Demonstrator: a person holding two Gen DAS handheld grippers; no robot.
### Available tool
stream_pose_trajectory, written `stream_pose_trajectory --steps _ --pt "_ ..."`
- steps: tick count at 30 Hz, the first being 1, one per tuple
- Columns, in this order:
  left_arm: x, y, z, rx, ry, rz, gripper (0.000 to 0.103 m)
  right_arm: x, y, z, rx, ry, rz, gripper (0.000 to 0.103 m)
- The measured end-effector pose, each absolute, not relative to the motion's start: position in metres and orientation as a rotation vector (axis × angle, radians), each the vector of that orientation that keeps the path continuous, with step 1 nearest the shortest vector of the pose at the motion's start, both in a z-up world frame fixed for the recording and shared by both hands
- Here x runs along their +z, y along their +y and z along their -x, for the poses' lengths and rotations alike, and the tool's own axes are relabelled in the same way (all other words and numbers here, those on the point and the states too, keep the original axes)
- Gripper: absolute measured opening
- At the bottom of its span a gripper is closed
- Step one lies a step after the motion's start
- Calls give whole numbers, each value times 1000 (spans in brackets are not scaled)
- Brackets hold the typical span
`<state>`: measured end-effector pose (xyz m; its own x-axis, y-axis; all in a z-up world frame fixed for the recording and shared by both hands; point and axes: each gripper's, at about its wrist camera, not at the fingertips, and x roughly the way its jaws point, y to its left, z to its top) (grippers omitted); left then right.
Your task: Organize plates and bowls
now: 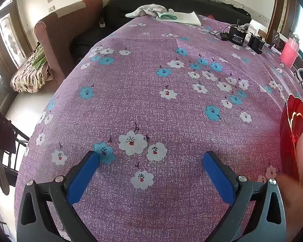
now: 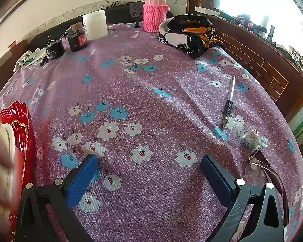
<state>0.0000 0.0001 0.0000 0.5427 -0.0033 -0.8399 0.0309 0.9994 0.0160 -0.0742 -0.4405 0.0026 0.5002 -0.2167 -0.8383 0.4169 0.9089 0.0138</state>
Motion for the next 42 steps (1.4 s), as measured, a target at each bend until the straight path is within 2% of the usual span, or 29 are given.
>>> stream_pose_trajectory --steps 42 --pt "0 0 0 -18 997 -34 103 2 -441 75 -387 975 -226 102"
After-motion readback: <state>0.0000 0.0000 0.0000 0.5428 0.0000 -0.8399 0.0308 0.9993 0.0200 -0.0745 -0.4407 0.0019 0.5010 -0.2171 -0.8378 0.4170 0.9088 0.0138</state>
